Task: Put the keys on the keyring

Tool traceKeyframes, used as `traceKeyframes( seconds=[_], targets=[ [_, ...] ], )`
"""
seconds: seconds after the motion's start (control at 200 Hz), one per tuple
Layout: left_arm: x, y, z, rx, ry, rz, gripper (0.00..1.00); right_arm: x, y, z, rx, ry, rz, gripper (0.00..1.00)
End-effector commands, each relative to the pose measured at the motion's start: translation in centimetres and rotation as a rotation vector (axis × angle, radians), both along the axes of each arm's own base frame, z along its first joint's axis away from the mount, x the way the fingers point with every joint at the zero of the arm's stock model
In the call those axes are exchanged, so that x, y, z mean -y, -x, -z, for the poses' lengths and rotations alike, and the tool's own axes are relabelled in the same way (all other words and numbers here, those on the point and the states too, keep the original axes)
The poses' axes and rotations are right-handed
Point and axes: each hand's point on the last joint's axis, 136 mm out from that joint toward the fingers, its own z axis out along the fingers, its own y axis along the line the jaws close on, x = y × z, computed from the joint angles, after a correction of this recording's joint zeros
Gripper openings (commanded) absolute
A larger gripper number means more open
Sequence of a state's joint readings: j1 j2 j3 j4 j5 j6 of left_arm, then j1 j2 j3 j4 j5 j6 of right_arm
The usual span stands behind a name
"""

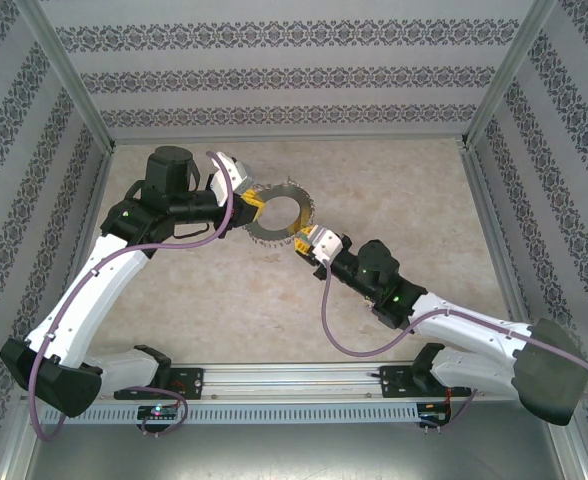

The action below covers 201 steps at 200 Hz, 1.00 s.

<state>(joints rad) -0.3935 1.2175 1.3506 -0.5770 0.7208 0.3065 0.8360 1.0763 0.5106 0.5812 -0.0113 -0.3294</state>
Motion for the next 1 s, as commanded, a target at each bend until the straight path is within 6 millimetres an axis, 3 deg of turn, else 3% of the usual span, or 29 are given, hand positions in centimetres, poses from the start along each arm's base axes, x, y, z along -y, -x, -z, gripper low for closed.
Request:
traceKeyframes(
  seconds=[0.0,0.41,0.999],
  targets=[
    [0.4,0.9,-2.3,0.052,0.042,0.025,0.0,-0.6,0.1,-2.0,0.047,-0.043,-0.01,0.28],
    [0.3,0.9,-2.4,0.057,0.04,0.021,0.0,0.1,-1.0,-2.3,0.064,-0.059,0.078,0.24],
    [0.2,0.5,-2.3,0.06,0.036,-0.003,0.0,0.2,-1.0,-0.8,0.051,-0.018,0.088,0.16]
  ],
)
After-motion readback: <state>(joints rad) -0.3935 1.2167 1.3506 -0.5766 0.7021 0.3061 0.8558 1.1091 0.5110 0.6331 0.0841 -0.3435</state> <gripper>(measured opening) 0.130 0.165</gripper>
